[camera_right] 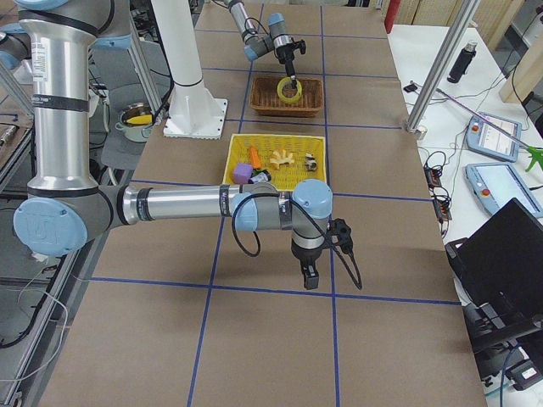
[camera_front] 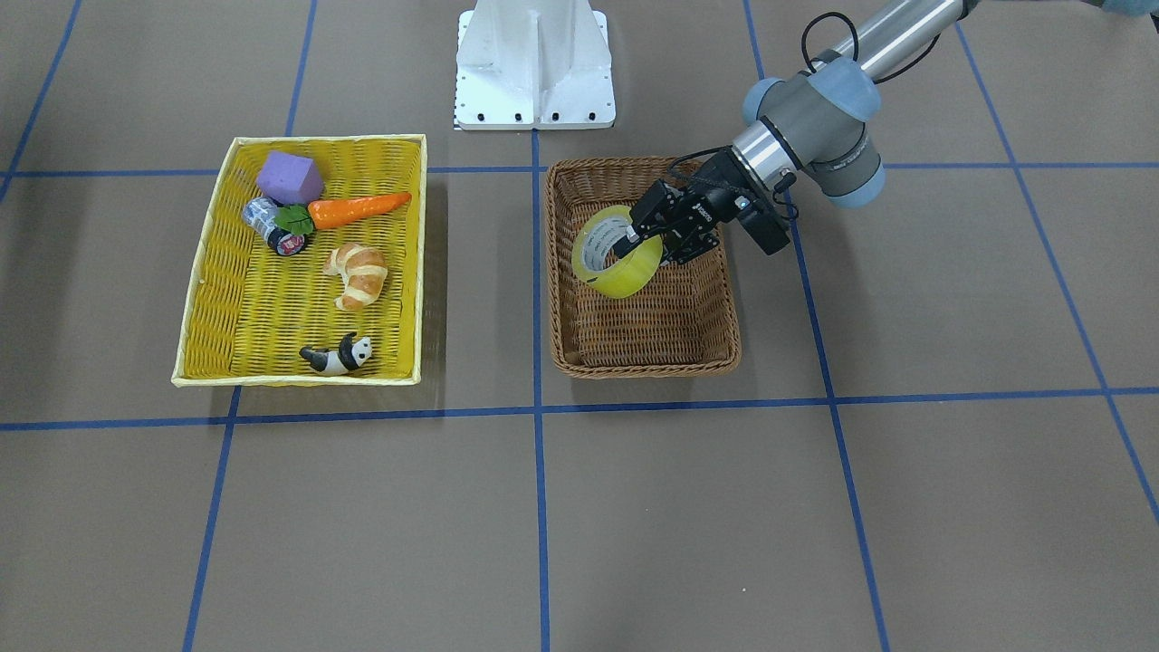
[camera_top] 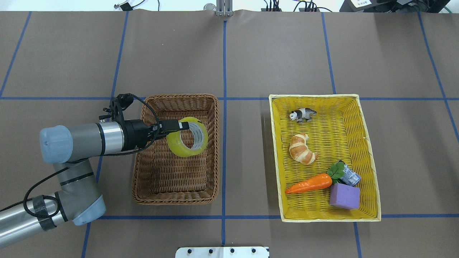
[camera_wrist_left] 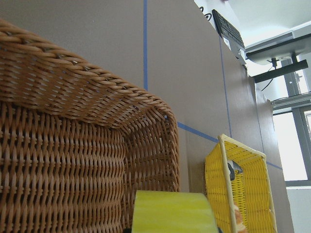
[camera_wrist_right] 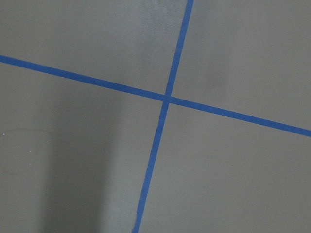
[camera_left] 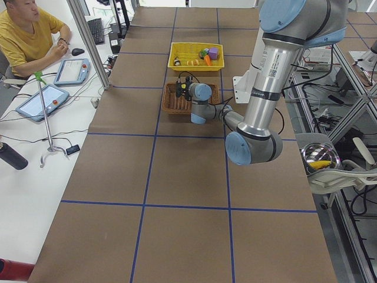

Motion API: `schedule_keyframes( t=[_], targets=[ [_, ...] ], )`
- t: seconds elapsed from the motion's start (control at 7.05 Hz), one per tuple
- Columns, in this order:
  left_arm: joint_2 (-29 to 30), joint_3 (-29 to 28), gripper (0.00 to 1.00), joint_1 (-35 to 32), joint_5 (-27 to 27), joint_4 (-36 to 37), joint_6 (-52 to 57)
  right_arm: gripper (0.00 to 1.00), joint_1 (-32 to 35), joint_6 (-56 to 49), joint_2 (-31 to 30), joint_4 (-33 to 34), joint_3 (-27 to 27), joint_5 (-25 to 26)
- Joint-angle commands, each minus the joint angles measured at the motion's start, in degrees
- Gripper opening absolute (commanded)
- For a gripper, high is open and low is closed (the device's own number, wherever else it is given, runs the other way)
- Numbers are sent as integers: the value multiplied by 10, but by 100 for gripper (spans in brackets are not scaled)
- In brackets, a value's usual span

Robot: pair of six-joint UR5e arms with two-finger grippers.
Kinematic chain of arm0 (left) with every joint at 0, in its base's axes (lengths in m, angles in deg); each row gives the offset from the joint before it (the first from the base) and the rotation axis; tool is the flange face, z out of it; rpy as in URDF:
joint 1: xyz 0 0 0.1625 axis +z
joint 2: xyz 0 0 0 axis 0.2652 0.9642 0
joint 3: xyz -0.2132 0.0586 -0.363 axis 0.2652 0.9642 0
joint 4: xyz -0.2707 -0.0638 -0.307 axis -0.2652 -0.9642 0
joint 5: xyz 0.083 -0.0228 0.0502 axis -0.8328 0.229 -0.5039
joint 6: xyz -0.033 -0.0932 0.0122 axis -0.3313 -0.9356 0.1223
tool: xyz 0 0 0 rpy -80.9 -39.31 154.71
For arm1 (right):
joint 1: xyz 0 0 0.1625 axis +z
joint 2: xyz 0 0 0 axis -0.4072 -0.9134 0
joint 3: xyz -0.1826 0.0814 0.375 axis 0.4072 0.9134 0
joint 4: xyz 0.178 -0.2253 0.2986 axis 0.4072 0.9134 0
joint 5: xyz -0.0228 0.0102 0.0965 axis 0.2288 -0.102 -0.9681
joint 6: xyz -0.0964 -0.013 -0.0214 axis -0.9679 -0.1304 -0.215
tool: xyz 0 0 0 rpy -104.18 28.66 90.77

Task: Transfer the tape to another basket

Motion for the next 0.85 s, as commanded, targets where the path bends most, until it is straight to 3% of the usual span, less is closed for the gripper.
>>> schedule_keyframes(
  t=[0.0, 0.28, 0.71],
  targets=[
    [1, -19, 44, 4, 0, 0, 47, 100, 0, 1, 0, 0, 1, 1],
    [-1, -16, 99, 3, -22, -1, 51, 100, 0, 0, -1, 0, 1, 1],
    [-13, 12, 99, -29, -26, 2, 115, 100, 0, 2, -1, -1, 7, 1]
  ],
)
